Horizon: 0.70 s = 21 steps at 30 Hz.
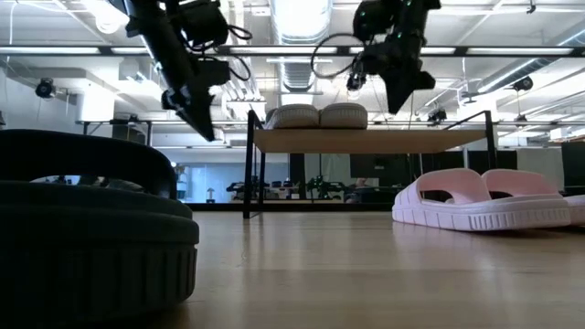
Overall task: Pick and place slides into the shelf
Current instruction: Move the bottom black slide to the center of the table
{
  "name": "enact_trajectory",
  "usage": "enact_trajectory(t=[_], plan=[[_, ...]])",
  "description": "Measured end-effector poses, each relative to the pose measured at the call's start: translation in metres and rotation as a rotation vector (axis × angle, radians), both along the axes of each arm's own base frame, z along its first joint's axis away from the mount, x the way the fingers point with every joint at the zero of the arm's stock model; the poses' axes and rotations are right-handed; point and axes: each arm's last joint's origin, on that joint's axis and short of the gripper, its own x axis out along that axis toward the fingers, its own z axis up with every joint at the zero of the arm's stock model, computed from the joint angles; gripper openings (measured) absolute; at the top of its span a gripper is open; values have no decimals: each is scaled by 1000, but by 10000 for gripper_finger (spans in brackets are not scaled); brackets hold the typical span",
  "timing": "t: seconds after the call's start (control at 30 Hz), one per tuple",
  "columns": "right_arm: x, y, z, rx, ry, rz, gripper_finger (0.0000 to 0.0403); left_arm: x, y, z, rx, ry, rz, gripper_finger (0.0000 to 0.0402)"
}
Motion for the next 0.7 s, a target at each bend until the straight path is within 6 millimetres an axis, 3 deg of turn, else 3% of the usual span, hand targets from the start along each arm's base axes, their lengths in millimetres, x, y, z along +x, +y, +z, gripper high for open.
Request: enact_trajectory(t=[0.13, 0.33, 0.5, 0.7], plan=[[-15, 13, 20, 9, -71, 31, 8, -1, -9, 2, -134, -50, -46, 0], [-41, 37, 41, 20, -183, 25, 11, 2, -22, 5, -115, -58, -96, 20], [-63, 60, 38, 50, -205, -24, 41, 3, -26, 5, -112, -55, -110, 82], [-87, 89, 19, 98, -190, -86, 95, -1, -36, 6, -110, -15, -159, 153]])
